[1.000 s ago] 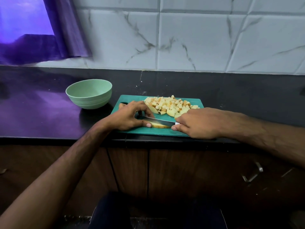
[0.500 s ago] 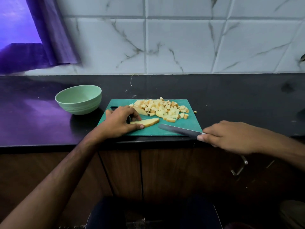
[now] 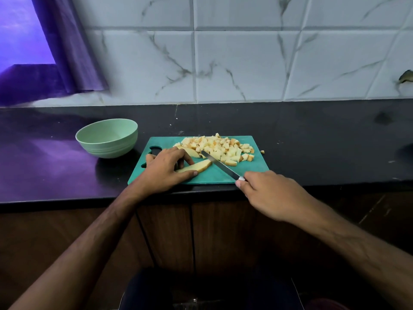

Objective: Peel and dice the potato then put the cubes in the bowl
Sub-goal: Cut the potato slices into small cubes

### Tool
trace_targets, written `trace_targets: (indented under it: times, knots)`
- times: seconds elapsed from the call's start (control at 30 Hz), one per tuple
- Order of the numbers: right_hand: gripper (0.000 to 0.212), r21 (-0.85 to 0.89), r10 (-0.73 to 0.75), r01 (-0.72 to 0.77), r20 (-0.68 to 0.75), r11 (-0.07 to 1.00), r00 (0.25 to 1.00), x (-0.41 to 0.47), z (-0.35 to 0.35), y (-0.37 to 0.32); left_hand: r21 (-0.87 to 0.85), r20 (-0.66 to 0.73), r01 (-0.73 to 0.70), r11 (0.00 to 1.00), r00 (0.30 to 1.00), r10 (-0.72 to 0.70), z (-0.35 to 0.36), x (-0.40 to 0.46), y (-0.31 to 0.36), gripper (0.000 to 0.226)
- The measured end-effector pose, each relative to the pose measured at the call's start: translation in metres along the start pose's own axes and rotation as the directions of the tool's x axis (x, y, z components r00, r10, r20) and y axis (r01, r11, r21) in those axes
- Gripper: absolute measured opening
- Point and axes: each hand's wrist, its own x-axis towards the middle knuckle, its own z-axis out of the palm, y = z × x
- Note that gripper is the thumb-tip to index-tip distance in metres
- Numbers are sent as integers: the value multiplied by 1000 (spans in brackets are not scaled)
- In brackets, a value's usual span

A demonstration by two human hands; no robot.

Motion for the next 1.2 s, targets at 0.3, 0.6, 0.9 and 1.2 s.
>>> trace_targets:
  times: [0.3,0.6,0.9,1.2]
  knots:
    - [33,-54,-7,11,73,998,997,3,10,-9,-56,-20,2,998,1000,-3,-1,1,0,33]
    - [43,42,55,-60,103,997,993,8,-12,-4,-30,-37,26,999,999,-27,0,-3,6,26]
    - [36,-105,6,-11,-48,994,999,5,16,-17,-32,-54,12,999,998,-13,1,-4,4,28]
    - [35,-77,6,-3,43,997,999,21,11,-30,-43,-50,11,999,999,-13,-1,-5,5,29]
